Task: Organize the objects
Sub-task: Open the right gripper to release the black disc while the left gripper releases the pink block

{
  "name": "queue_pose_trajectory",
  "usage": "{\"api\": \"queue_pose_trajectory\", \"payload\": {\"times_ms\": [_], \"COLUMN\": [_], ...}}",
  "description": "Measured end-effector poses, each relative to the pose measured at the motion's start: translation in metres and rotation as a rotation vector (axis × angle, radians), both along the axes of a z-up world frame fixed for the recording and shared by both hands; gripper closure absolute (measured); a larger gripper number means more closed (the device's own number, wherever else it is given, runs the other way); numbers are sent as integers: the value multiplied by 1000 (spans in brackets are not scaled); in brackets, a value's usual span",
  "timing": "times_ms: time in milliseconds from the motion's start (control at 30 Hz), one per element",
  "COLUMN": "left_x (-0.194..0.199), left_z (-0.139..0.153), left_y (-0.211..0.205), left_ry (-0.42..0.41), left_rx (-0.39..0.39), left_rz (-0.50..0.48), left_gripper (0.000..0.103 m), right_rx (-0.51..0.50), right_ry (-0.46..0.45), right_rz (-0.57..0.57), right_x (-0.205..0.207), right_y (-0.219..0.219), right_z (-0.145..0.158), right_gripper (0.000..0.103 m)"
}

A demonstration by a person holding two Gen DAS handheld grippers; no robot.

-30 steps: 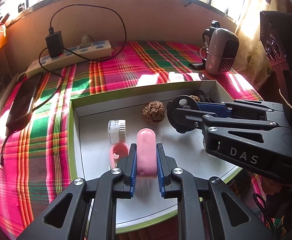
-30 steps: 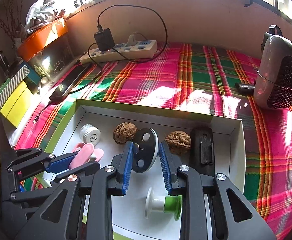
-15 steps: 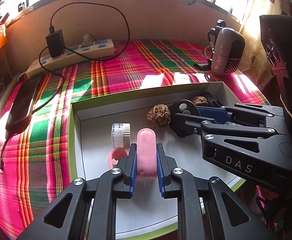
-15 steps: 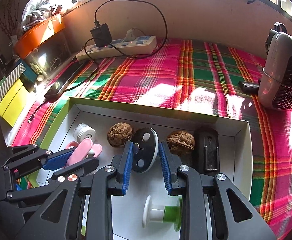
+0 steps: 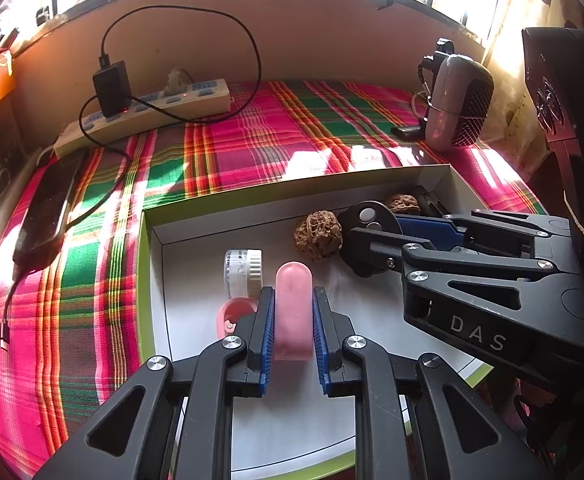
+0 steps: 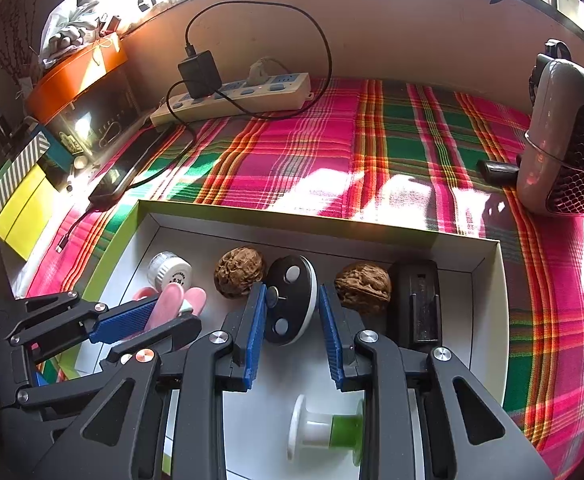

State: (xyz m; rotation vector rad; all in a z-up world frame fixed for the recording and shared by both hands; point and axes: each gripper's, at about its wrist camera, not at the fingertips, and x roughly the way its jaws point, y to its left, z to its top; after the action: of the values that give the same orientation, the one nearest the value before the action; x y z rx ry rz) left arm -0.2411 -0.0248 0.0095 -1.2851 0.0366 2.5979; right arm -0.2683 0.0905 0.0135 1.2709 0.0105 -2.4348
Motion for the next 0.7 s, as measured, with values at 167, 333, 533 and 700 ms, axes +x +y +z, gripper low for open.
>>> {"api": "queue_pose_trajectory", "payload": {"times_ms": [167,333,533,700], "left_x": [0,0,0,1], "left_z": [0,0,0,0], "left_y": [0,1,2,1], "left_ry": [0,0,0,-1], "left_rx": [-1,-1,-6,-7], "left_rz": [-1,-1,-3,2], "left_gripper": [87,86,82,81], "right_rx": [-4,-4,-10,-19], "right_ry": [1,-1,-4,-2], "right_rz": [-6,-12,-17,-19], "right_x": [0,1,2,4], "right_y": [0,0,1,3], "right_z": [0,0,-1,0], "right_gripper": [75,74,73,65]}}
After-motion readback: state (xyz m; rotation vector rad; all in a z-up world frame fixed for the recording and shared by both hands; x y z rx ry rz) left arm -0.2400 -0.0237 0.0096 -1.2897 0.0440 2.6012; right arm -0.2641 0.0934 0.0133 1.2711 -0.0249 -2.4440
